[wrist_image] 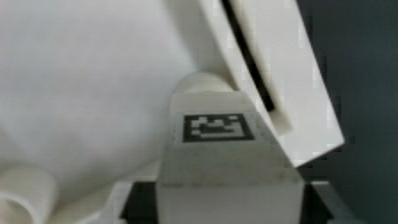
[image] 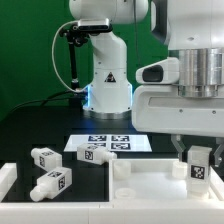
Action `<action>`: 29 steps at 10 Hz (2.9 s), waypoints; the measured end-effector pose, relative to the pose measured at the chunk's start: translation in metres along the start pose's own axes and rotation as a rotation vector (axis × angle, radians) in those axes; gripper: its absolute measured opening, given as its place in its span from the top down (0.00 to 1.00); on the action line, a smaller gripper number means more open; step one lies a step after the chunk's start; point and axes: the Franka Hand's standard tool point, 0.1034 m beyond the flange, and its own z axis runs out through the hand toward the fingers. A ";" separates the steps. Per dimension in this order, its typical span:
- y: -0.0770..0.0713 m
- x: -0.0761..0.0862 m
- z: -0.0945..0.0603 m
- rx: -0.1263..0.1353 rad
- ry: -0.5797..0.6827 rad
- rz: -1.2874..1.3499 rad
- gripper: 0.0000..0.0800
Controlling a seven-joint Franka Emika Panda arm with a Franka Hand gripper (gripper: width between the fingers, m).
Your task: Assemble one leg
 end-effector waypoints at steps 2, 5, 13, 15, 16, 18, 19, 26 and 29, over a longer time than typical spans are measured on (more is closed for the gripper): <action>-0.001 -0.002 0.001 0.012 -0.010 0.379 0.64; -0.002 -0.007 0.001 0.039 -0.023 0.823 0.64; -0.009 -0.019 0.003 0.012 0.016 0.000 0.19; -0.007 -0.016 0.004 -0.002 0.021 -0.222 0.19; -0.005 -0.010 0.003 -0.018 0.027 -0.448 0.19; -0.004 -0.010 0.006 -0.020 0.024 -0.547 0.19; -0.003 -0.009 0.006 -0.021 0.026 -0.554 0.34; -0.004 -0.009 0.005 -0.004 0.026 0.143 0.64; -0.007 -0.013 0.008 0.033 -0.014 0.717 0.64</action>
Offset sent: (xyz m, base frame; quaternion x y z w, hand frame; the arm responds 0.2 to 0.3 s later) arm 0.0126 0.0194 0.0010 0.0811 0.0010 0.4186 0.9045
